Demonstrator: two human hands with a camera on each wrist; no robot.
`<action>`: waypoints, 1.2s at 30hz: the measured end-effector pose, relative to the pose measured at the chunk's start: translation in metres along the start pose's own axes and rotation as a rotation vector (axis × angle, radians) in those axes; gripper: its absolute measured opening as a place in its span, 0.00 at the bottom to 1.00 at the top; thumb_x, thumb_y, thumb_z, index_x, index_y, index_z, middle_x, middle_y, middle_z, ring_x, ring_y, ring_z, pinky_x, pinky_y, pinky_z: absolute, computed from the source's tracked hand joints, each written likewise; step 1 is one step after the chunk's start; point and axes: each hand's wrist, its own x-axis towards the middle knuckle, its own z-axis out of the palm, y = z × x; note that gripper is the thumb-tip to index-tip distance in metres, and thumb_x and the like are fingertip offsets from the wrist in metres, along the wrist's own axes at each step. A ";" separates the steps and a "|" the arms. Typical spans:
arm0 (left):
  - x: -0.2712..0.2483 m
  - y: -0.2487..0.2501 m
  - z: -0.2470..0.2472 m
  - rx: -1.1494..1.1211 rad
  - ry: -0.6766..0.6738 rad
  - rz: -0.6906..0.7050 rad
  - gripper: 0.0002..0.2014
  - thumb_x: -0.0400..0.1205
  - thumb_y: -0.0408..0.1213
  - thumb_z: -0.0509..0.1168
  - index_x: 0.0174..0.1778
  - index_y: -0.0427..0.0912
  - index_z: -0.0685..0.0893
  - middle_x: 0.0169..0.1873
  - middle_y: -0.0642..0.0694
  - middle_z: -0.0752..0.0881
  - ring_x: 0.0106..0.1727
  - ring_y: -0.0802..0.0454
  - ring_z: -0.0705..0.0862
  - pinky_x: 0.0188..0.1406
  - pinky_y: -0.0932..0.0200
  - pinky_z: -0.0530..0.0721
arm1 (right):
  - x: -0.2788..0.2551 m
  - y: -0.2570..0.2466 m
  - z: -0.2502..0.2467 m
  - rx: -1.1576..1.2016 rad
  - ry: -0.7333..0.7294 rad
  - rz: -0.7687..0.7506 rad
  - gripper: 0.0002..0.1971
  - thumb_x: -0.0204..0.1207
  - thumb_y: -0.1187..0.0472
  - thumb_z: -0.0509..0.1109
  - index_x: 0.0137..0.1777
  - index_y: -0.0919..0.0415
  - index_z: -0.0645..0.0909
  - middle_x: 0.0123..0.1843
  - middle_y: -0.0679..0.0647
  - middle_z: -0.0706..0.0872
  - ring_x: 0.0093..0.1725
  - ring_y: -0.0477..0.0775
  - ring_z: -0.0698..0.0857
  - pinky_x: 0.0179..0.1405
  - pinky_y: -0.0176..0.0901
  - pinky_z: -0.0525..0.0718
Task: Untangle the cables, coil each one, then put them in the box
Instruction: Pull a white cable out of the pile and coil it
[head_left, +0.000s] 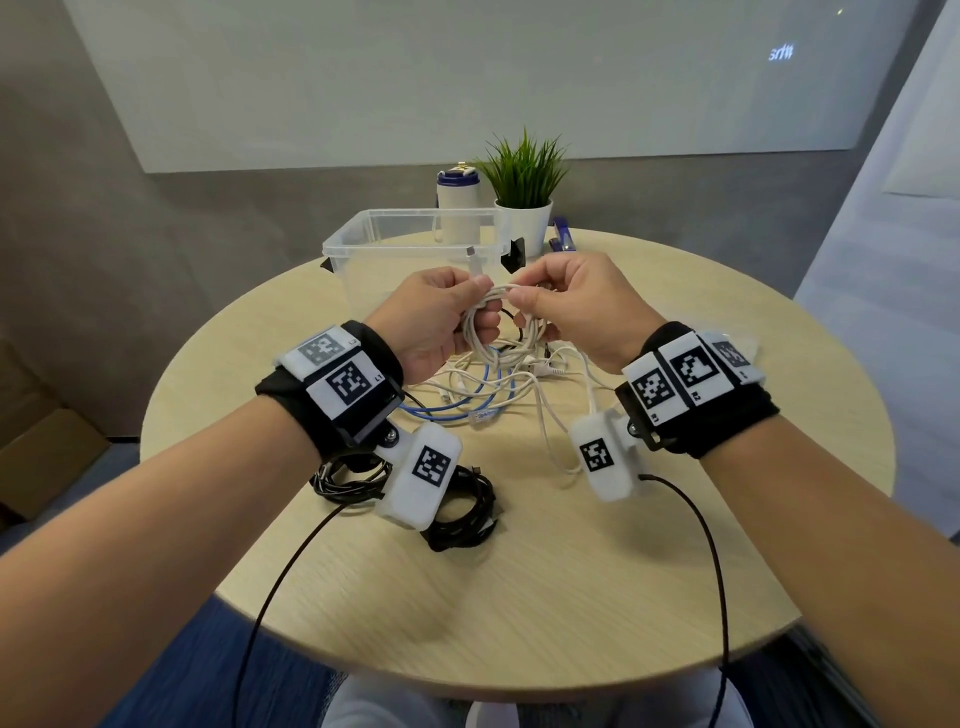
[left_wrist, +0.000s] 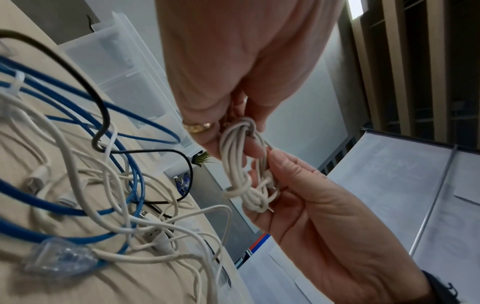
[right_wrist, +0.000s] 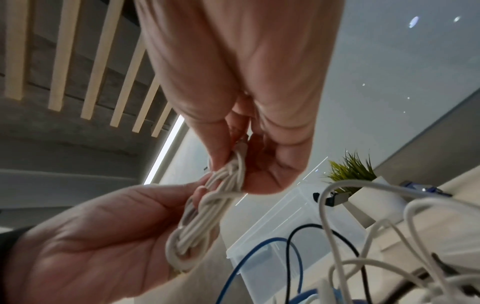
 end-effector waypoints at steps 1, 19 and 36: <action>0.000 0.000 0.001 -0.004 0.002 -0.003 0.10 0.86 0.32 0.59 0.38 0.39 0.76 0.32 0.43 0.82 0.25 0.56 0.81 0.24 0.63 0.84 | 0.000 -0.001 0.001 0.018 0.007 0.005 0.06 0.76 0.66 0.72 0.40 0.56 0.83 0.35 0.56 0.83 0.34 0.50 0.85 0.35 0.51 0.87; 0.003 -0.004 0.000 -0.056 0.106 -0.167 0.10 0.89 0.30 0.50 0.42 0.36 0.71 0.32 0.41 0.75 0.29 0.51 0.76 0.22 0.63 0.85 | 0.000 -0.001 0.002 -0.060 -0.081 -0.041 0.09 0.77 0.69 0.70 0.37 0.58 0.82 0.28 0.54 0.82 0.25 0.42 0.79 0.25 0.34 0.76; -0.002 0.002 -0.009 0.220 -0.120 0.087 0.06 0.79 0.33 0.68 0.41 0.34 0.87 0.30 0.45 0.84 0.30 0.55 0.82 0.40 0.58 0.86 | 0.006 0.003 -0.003 -0.222 -0.005 0.083 0.05 0.74 0.66 0.75 0.43 0.69 0.86 0.34 0.61 0.85 0.28 0.49 0.84 0.35 0.46 0.86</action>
